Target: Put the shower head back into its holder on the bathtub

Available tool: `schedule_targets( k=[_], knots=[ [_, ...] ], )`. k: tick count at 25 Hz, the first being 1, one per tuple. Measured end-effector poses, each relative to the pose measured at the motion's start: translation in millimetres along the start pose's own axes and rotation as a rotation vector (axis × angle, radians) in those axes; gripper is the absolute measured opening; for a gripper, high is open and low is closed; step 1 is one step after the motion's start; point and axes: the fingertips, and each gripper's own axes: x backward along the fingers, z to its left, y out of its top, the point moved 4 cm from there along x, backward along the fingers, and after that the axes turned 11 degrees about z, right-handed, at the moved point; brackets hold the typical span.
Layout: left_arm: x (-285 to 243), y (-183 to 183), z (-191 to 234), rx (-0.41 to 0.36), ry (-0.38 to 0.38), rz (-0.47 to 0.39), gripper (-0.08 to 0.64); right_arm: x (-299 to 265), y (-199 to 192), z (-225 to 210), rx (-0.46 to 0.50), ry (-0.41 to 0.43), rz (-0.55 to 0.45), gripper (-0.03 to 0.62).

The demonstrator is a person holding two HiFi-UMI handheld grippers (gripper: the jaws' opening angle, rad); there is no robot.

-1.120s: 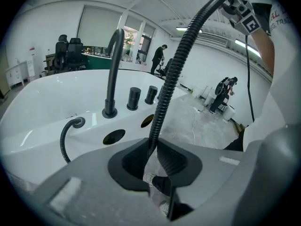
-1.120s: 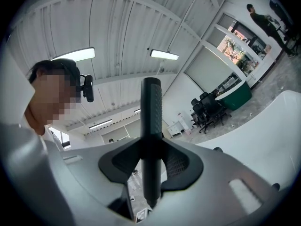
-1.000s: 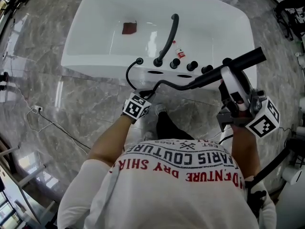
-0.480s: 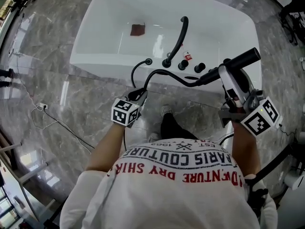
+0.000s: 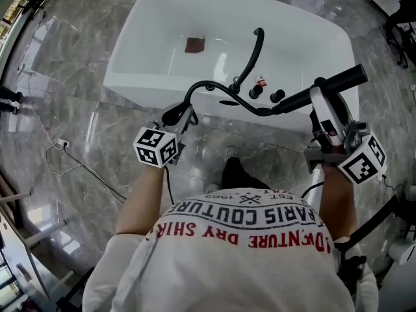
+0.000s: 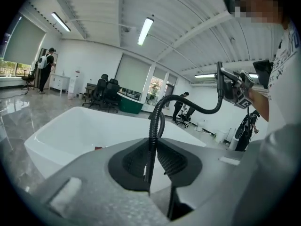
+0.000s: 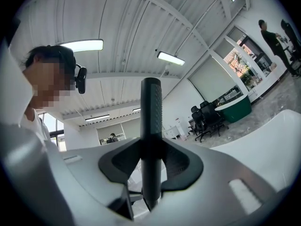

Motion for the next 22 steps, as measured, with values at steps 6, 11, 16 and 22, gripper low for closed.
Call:
schedule_targets(
  k=[6, 11, 16, 22],
  knots=[
    [24.3, 64.4, -0.4, -0.056, 0.010, -0.117, 0.058, 6.7, 3.3, 4.2, 0.015, -0.015, -0.005, 0.138],
    [37.2, 116.5, -11.7, -0.132, -0.006, -0.194, 0.058, 7.8, 0.7, 7.9, 0.006, -0.014, -0.006, 0.138],
    [35.3, 147.4, -25.8, -0.169, -0.035, -0.244, 0.058, 12.2, 0.9, 5.2, -0.008, -0.016, -0.024, 0.138],
    [27.0, 180.8, -43.5, -0.197, -0.061, -0.281, 0.058, 21.7, 10.1, 2.1, -0.008, -0.012, -0.056, 0.138]
  ],
)
